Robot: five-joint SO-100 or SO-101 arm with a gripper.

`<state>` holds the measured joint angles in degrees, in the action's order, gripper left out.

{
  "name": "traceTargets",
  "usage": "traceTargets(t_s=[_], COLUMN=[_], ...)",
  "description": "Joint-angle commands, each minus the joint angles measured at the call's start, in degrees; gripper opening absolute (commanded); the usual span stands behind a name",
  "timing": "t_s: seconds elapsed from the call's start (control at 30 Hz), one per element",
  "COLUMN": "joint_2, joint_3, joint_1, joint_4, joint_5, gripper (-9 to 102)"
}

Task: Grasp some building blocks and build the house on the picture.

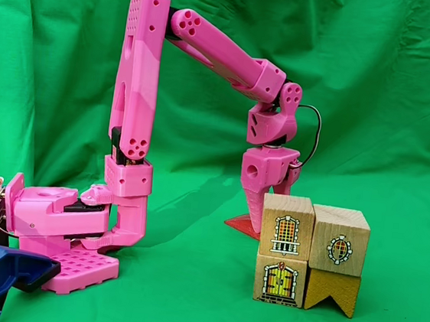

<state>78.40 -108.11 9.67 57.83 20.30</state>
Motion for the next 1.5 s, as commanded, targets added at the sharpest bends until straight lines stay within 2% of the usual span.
traceTargets(t_s=[0.0, 0.67, 1.03, 1.47], joint_2=[5.01, 10.02, 14.24, 22.94], joint_3=[0.97, 0.0, 0.97, 0.97], joint_1=[-0.62, -0.7, -0.79, -1.32], joint_4=[0.35, 0.53, 9.4, 10.11], joint_5=[0.18, 0.7, 0.88, 1.14], gripper=[20, 20, 20, 20])
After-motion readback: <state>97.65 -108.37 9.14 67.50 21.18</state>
